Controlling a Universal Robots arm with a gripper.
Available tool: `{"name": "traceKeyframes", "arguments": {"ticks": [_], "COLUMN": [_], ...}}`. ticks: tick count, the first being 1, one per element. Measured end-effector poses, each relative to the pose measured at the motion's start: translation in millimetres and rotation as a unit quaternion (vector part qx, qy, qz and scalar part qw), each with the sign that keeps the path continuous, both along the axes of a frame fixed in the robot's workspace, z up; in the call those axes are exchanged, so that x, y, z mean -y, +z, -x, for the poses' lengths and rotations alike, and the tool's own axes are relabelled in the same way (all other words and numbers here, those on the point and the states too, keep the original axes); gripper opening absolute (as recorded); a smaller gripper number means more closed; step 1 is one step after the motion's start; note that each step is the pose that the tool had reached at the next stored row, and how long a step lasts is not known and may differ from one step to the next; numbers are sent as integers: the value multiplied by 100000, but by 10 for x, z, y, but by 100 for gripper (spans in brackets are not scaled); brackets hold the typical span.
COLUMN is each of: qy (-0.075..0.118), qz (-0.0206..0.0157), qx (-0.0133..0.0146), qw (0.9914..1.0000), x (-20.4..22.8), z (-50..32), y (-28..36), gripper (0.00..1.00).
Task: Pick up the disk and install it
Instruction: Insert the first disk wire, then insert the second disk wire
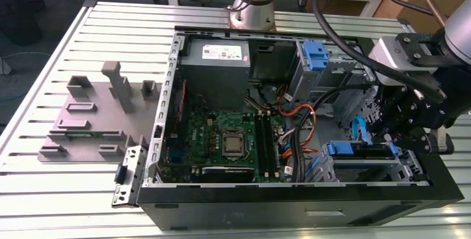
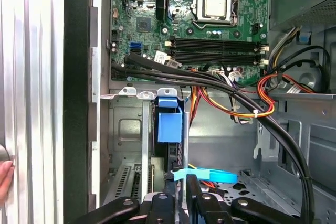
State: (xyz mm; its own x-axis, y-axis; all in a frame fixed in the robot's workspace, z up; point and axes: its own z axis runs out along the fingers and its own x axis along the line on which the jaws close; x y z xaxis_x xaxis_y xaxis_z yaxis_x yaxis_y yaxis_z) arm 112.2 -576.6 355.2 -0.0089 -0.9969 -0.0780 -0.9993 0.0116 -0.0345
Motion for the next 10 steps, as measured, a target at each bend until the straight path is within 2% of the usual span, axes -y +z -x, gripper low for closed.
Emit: {"name": "traceKeyframes", "arguments": {"ticks": [10], "qy": [2], "qz": [13], "qx": [-1], "qw": [100000], "x": [0], "z": [0], "y": [18], "gripper": [24]}}
